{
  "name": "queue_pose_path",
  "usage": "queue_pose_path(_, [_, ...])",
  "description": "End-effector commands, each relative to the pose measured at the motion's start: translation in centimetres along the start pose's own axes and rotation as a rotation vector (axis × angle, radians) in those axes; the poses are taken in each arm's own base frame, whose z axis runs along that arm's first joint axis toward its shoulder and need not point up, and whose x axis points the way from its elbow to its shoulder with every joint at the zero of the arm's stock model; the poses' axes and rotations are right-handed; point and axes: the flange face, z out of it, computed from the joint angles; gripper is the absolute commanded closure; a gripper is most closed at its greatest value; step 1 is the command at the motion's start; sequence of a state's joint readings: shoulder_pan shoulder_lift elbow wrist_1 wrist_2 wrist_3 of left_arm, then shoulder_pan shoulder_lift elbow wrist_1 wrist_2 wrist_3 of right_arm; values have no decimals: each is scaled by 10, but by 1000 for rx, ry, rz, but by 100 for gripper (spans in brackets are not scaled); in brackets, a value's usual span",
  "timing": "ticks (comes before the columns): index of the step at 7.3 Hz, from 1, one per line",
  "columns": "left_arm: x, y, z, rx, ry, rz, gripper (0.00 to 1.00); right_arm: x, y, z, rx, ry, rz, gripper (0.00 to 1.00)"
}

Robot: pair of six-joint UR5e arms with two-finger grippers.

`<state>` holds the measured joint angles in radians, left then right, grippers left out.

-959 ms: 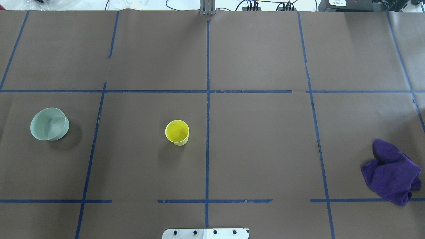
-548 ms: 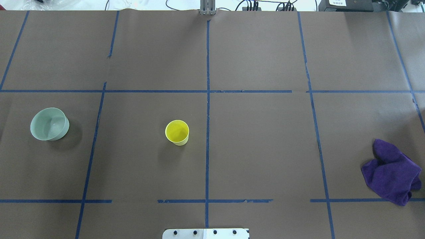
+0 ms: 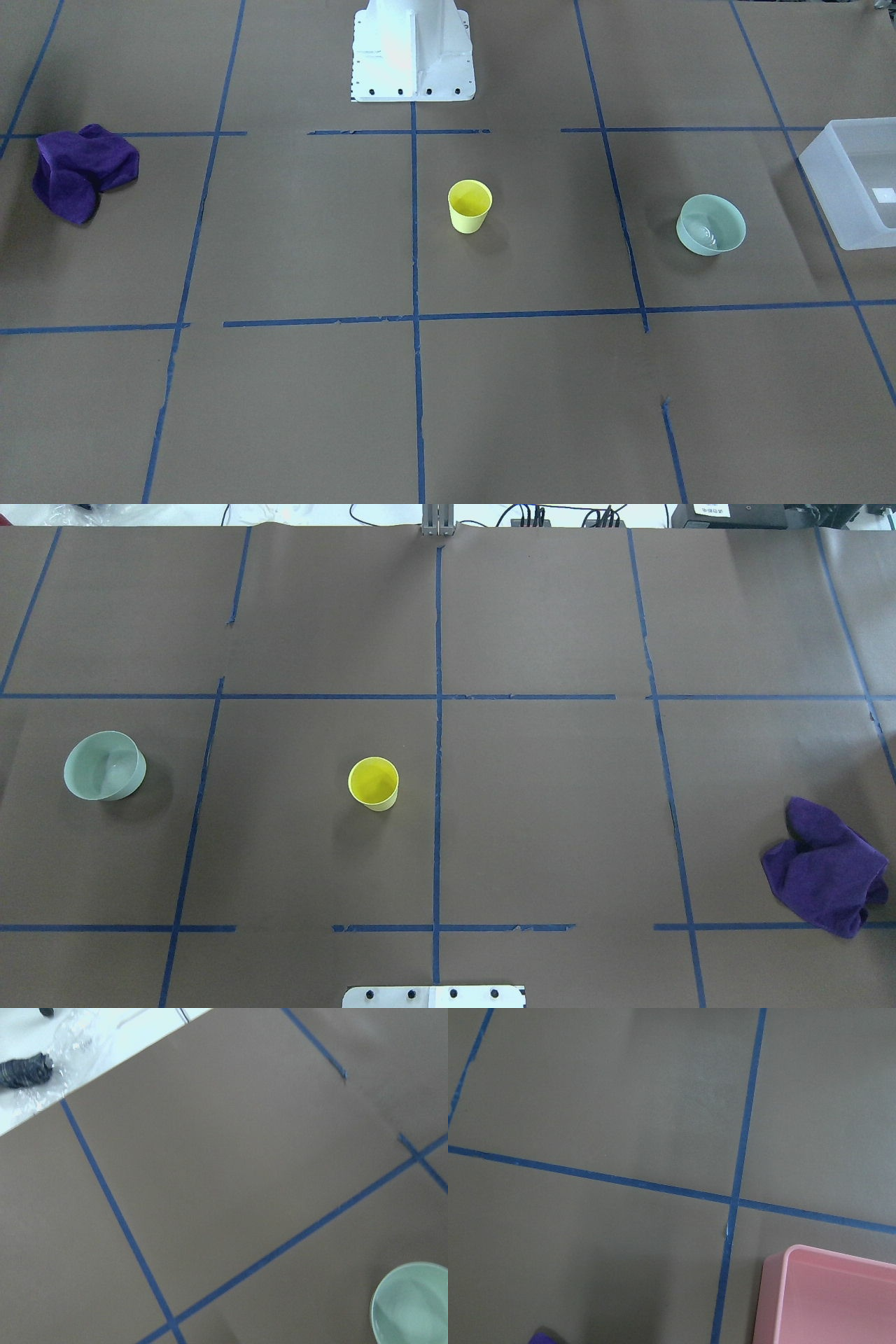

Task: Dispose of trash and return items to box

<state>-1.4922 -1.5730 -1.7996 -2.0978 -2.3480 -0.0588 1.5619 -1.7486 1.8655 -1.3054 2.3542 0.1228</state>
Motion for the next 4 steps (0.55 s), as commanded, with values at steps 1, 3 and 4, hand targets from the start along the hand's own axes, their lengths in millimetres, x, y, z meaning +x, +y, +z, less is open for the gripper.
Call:
queue_pose_path(1, [53, -26, 5, 112, 93, -239, 0, -7, -4, -5, 29, -24, -3, 0])
queue_pose_path(3, [181, -72, 32, 149, 171, -265, 0, -1, 6, 2, 117, -40, -88, 0])
queue_pose_path(4, [228, -77, 51, 101, 246, -335, 0, -4, 5, 2, 129, -45, -82, 0])
